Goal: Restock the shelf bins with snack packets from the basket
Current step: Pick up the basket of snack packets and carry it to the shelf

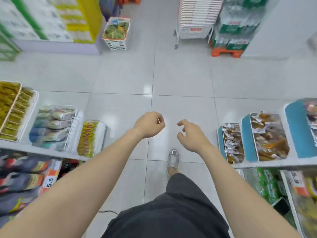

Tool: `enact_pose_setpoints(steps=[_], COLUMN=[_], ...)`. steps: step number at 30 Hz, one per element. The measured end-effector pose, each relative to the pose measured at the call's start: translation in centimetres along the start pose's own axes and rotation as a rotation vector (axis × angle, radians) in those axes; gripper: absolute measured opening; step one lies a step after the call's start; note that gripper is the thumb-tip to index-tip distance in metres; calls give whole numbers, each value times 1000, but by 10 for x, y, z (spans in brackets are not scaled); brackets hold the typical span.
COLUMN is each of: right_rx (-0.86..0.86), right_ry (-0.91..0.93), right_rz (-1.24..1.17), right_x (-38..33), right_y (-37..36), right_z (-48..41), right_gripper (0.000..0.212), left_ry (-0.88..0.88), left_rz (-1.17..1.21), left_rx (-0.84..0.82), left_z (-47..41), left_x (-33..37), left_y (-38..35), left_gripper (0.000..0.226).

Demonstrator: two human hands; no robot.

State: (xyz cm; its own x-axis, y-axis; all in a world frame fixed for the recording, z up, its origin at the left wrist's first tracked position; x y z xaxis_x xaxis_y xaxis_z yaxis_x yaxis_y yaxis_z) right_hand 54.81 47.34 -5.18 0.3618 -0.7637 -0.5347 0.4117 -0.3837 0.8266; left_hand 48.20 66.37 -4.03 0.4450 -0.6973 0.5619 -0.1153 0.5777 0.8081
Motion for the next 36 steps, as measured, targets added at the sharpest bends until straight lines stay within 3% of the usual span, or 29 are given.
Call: enact_pose_setpoints(steps=[8, 16, 26, 36], right_rx=[-105, -44, -86, -60], right_ry=[165, 257, 175, 111], right_rz=[-14, 75, 6, -129], right_x=[-86, -211, -376, -476], right_y=[30, 19, -25, -66], right_z=[-261, -517, -772, -1017], right_gripper=[41, 44, 36, 36], left_ry=[182, 279, 230, 160], left_rz=[15, 86, 72, -25], left_rx=[149, 257, 257, 197], left_z=[-219, -419, -678, -912], left_x=[-32, -117, -229, -337], left_y=[112, 208, 363, 474], left_gripper=[17, 15, 19, 16])
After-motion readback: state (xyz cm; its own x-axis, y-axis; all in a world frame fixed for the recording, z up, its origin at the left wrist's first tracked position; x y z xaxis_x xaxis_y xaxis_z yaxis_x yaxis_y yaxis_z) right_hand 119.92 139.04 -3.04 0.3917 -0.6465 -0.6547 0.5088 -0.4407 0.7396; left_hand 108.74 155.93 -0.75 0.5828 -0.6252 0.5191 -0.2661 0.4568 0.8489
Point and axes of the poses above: each hand's wrist, its own z-axis away from the middle knuckle, its own y-axis out of the back of the hand, x = y × z, the point moved 5 cm from there along -z, towards the middle knuckle, and after that the axes turned 14 degrees about x, right-handed, at the moved point
